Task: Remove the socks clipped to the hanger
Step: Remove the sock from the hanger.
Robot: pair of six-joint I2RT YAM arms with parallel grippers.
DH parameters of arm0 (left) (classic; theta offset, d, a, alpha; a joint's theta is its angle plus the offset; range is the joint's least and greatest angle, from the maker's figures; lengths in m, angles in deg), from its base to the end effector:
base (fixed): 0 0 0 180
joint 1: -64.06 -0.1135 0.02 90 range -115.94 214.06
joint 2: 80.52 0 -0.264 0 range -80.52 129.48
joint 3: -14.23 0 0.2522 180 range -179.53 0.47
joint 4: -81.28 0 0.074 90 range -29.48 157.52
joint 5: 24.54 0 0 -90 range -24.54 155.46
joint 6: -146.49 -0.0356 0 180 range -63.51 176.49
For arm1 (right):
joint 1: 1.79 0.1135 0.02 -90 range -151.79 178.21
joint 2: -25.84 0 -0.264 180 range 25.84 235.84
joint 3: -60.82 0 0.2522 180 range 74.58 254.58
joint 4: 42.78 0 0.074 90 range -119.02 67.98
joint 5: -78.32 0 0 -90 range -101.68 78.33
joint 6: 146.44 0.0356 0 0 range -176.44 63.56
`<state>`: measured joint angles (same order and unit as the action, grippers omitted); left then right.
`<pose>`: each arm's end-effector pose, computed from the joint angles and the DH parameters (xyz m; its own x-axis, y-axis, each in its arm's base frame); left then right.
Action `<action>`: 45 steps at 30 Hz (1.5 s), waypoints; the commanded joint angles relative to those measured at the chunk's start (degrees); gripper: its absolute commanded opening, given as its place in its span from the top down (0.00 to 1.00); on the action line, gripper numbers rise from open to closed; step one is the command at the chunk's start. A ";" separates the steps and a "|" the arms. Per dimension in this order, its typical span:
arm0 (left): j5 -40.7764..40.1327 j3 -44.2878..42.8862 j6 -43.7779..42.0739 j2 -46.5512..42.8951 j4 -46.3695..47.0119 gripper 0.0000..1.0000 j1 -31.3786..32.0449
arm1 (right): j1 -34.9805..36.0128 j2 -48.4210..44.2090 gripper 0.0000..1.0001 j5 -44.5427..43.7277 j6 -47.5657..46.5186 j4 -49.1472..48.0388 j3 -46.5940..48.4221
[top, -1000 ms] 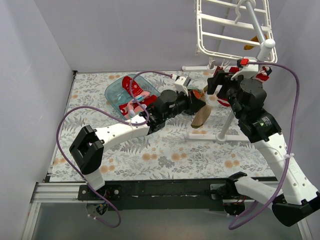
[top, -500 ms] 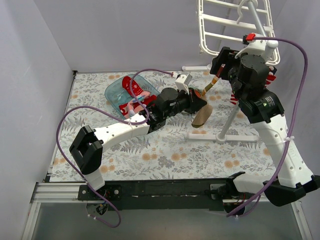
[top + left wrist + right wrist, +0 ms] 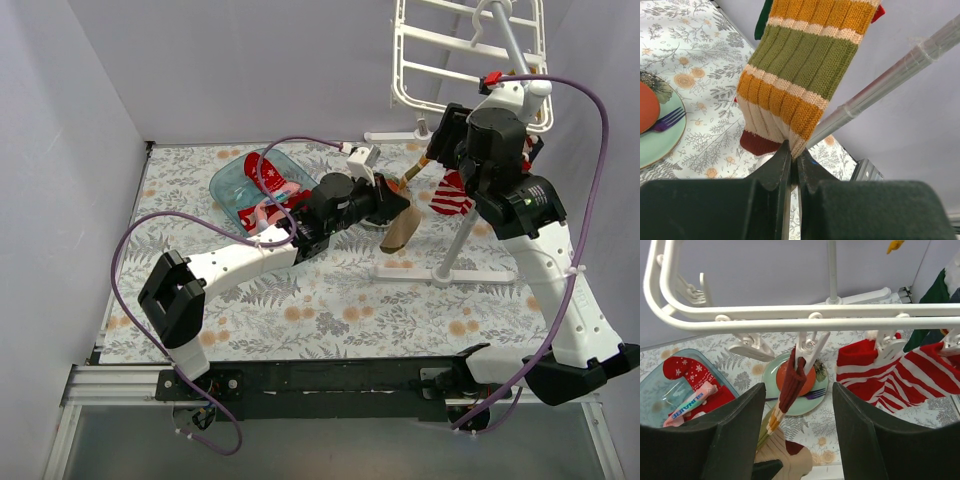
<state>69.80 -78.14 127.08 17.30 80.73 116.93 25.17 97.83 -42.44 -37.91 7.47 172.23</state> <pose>0.2489 -0.3332 0.3396 -0.8136 -0.4834 -0.3230 0.2198 0.2587 -0.9406 0.2185 0.0907 0.5051 -0.1403 0.2350 -0.9618 0.1084 0.9692 0.2210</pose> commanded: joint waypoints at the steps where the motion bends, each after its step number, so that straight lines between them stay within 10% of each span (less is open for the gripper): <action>1: 1.02 -0.58 0.08 -2.64 0.41 1.00 -0.48 | -0.33 0.87 0.37 -2.63 2.04 0.60 1.58; 45: -3.64 -3.57 -5.37 -0.08 -2.67 1.00 1.81 | 5.21 8.17 0.42 -24.43 -5.25 -22.07 -5.97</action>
<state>68.27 -80.28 122.90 18.73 78.46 118.26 30.11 105.94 -64.10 -42.35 -10.89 166.87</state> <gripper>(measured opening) 0.034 0.585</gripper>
